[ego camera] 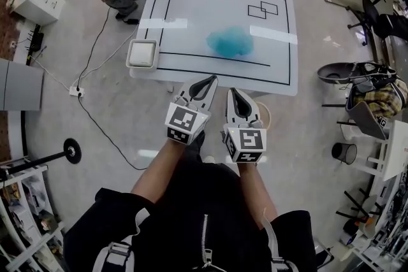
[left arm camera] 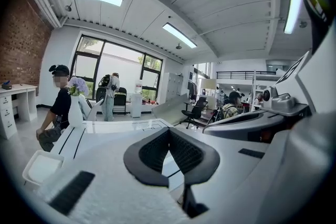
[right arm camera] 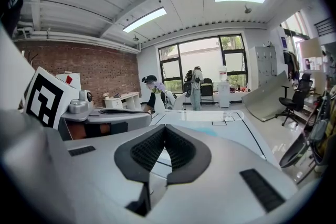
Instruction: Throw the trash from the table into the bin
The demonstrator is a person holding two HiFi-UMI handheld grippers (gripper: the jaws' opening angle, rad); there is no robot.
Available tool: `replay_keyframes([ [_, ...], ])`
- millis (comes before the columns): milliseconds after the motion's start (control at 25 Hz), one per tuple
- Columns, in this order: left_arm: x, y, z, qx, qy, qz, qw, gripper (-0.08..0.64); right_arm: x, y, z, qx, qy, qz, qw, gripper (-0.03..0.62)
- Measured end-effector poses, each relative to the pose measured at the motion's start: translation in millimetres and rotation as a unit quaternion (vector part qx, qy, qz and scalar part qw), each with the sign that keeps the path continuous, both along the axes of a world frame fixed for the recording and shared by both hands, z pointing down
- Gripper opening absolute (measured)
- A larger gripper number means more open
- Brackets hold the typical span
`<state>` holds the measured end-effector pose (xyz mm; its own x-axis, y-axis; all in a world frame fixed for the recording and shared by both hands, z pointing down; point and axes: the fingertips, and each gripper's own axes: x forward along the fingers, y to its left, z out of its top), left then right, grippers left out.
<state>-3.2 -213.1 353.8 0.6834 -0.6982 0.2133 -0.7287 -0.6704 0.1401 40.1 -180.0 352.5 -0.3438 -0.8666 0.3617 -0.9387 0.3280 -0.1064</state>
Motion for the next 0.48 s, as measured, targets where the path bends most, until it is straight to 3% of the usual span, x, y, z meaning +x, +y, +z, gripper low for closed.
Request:
replay_keyframes([
  [280, -21.1, -68.9, 1.6, 0.004, -0.011, 0.015, 0.9998, 0.007, -19.6, -72.4, -7.3, 0.008, -0.002, 0.019, 1.0, 0.008],
  [480, -30.7, -101.7, 4.4, -0.001, 0.005, 0.019, 0.9998, 0.008, -29.7, -103.2, -6.7, 0.009, 0.0, 0.027, 1.0, 0.008],
])
